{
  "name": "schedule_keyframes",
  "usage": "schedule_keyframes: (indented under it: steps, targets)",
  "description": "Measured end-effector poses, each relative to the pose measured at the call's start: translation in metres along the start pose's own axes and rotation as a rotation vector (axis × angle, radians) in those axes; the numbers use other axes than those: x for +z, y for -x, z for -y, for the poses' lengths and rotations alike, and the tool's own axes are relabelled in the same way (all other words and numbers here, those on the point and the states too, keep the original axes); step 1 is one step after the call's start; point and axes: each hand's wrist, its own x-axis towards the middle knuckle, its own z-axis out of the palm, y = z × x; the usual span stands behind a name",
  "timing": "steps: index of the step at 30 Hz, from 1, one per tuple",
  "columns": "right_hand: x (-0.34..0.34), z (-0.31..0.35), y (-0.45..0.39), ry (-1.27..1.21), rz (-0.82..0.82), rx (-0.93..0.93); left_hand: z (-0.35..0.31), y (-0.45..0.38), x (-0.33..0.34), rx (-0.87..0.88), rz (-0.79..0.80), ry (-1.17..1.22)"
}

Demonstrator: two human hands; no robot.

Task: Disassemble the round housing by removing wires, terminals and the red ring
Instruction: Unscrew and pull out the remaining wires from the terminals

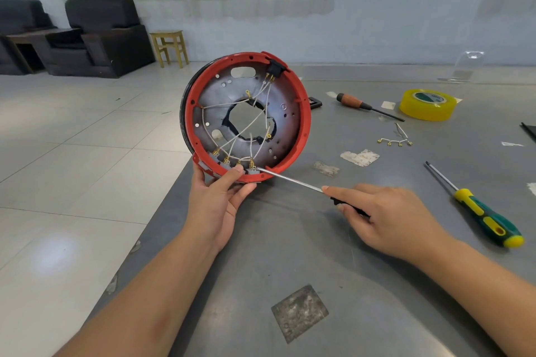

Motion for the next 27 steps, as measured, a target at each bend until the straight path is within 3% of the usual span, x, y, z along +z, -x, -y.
schedule_keyframes:
  steps: [9,15,27]
  targets:
    - [0.009,0.005,0.001,-0.006,0.000,0.007,-0.001,0.002,0.000,-0.005,-0.022,0.026]
    - [0.013,0.010,0.000,-0.178,0.043,0.085,-0.002,0.004,0.003,-0.019,-0.062,0.088]
    - [0.013,0.009,-0.003,-0.261,0.039,0.126,-0.008,0.005,0.006,-0.077,-0.087,0.148]
